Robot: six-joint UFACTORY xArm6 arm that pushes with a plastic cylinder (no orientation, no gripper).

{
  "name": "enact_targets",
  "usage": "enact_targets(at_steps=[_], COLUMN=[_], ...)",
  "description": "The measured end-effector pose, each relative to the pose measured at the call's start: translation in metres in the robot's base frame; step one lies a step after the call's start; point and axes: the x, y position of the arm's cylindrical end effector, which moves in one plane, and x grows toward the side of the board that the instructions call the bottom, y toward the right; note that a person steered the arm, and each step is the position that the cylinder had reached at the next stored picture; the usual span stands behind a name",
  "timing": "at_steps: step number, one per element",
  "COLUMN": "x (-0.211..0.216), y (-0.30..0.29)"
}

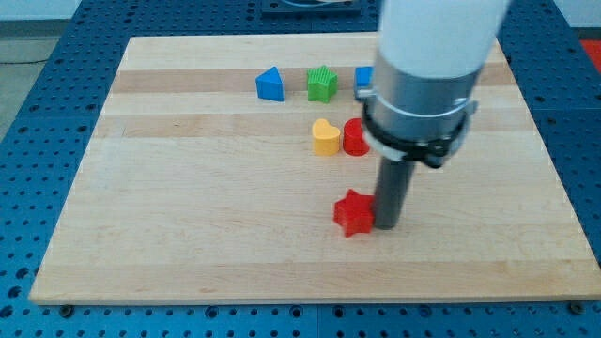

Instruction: Move the red star to the left of the yellow heart

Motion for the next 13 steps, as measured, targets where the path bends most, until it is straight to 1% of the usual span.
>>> enact_targets(at_steps=[1,2,3,4,5,7,8,9,11,13], x=[0.002,0.017,0.018,0.013,-0.003,-0.05,-0.066,-0.071,-0.057,-0.058], y=[-0.025,-0.031,-0.063,-0.096,-0.111,-0.122,-0.134,-0.134,-0.127,-0.124])
